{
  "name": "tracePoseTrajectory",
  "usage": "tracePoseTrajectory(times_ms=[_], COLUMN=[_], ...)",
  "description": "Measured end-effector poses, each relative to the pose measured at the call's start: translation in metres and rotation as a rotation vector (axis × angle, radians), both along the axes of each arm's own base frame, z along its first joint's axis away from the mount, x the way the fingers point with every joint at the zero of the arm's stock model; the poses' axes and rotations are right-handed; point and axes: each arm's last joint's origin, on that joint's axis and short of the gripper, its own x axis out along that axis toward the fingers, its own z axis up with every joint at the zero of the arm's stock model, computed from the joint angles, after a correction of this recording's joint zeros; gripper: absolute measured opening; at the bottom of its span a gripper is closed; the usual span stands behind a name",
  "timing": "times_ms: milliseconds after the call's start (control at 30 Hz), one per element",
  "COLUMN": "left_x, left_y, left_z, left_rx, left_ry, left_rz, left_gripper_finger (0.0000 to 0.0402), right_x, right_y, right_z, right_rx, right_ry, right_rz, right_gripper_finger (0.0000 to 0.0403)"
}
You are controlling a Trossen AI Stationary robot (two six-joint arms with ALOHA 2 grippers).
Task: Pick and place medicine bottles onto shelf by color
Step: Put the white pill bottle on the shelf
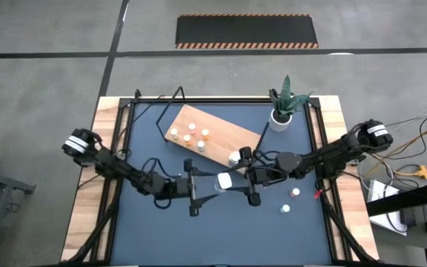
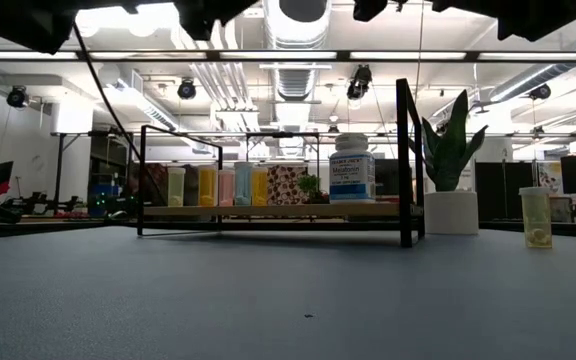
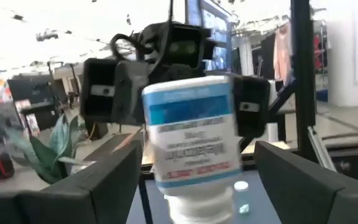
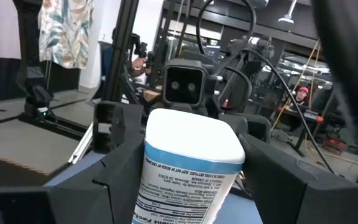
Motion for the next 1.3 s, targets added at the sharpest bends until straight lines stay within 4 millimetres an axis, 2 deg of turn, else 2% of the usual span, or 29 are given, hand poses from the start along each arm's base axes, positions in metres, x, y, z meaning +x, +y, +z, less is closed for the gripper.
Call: tracePoseTrajectory(times_ms=[300,467,900,1200,1300], left_x=[0.014,0.026,0.031,0.031,0.031], left_y=[0.006,0.000,0.002,0.002,0.001], left_z=[-0.023,-0.022,-0.025,-0.025,-0.026], left_rx=[-0.089,-0.086,-0.085,-0.083,-0.081], left_ry=[0.051,0.042,0.048,0.050,0.056], left_rz=[-0.008,-0.041,-0.029,-0.029,-0.029], left_gripper_finger=[0.0292,0.0283,0.0156,0.0165,0.0167], right_x=[0.000,0.000,0.000,0.000,0.000], right_y=[0.000,0.000,-0.001,-0.001,-0.001], right_z=[-0.001,-0.001,-0.002,-0.003,-0.004], right_rx=[-0.008,-0.020,-0.034,-0.034,-0.024], right_ry=[0.008,0.005,0.008,0.015,0.029], right_rz=[-0.005,-0.019,-0.022,-0.024,-0.021], right_gripper_finger=[0.0235,0.0235,0.0235,0.0236,0.0250])
